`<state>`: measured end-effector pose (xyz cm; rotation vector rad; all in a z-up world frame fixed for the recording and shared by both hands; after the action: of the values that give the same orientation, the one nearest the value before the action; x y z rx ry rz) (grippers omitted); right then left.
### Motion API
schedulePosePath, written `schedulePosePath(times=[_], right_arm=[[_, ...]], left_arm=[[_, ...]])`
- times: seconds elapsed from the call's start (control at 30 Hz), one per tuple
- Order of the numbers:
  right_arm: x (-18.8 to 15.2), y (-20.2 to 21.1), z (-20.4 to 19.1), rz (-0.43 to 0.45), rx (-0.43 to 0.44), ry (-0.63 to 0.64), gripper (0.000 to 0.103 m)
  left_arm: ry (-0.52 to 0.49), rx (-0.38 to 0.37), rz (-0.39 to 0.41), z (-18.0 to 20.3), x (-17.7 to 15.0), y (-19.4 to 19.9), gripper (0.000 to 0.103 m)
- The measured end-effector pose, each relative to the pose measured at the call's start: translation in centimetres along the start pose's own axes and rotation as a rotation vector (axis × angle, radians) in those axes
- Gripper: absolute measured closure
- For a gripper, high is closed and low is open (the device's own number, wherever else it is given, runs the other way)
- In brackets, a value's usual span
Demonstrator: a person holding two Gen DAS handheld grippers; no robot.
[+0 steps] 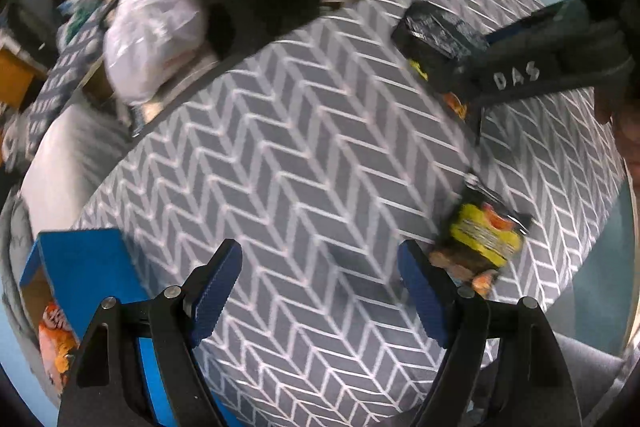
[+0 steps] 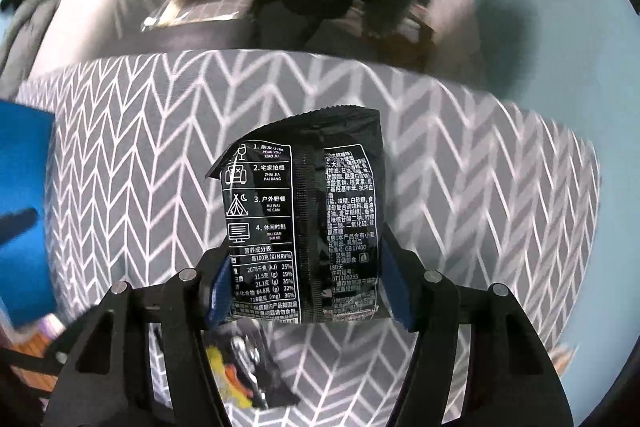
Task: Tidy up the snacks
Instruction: 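Grasp the black packet with the right gripper while the left grasps the black-yellow snack bag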
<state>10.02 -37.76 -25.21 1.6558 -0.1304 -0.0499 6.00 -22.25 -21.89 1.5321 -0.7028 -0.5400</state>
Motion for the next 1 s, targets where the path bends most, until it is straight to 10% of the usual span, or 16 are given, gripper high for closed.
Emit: schedulePosePath(times=[0.43, 1.0], right_arm=[[-9.5, 3.3, 5.9, 0.035, 0.018, -0.28, 0.04], [-20.8, 4.1, 9.7, 0.036, 0.053, -0.567, 0.04]], left_arm=[[-0.232, -0.142, 0.009, 8.3, 0.5, 0.1, 0.021], [-0.216, -0.226, -0.065, 14.3, 0.7, -4.2, 0.021]])
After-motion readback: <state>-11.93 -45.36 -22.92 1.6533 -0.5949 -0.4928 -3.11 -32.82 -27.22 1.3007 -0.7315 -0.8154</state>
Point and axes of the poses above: each gripper's, at about its wrist camera, not at the fingertips, and y roughly against the way its jaws point, z to its right, x to its top, the point moved 2 cm from there along -y, roughly the way its jaws point, and after that the axes turned 9 degrees about -y, right-handed, at the moved point
